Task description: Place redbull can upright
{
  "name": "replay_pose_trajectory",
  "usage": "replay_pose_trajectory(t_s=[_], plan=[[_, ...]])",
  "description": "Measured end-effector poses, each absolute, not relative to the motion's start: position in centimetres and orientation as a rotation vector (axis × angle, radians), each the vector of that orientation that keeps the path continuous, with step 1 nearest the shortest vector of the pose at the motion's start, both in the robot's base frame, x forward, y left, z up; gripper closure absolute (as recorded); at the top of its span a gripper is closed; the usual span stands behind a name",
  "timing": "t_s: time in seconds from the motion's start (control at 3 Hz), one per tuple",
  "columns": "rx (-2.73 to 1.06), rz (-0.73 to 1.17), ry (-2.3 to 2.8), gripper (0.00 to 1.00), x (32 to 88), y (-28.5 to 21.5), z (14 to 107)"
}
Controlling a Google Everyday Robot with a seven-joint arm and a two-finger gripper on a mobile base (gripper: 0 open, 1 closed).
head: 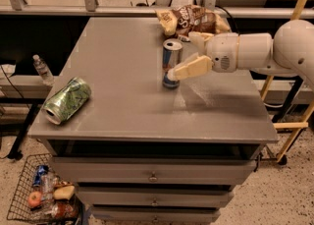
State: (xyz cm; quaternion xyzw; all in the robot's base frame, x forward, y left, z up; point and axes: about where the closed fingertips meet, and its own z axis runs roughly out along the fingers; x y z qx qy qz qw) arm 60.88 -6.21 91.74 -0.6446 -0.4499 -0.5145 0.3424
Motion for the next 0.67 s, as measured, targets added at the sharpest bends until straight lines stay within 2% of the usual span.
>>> replay_pose_trajectory(t_s=[0.67], plan=[[-1.757,-1.33,-1.169,0.0,59.6,-10.6,93.4]])
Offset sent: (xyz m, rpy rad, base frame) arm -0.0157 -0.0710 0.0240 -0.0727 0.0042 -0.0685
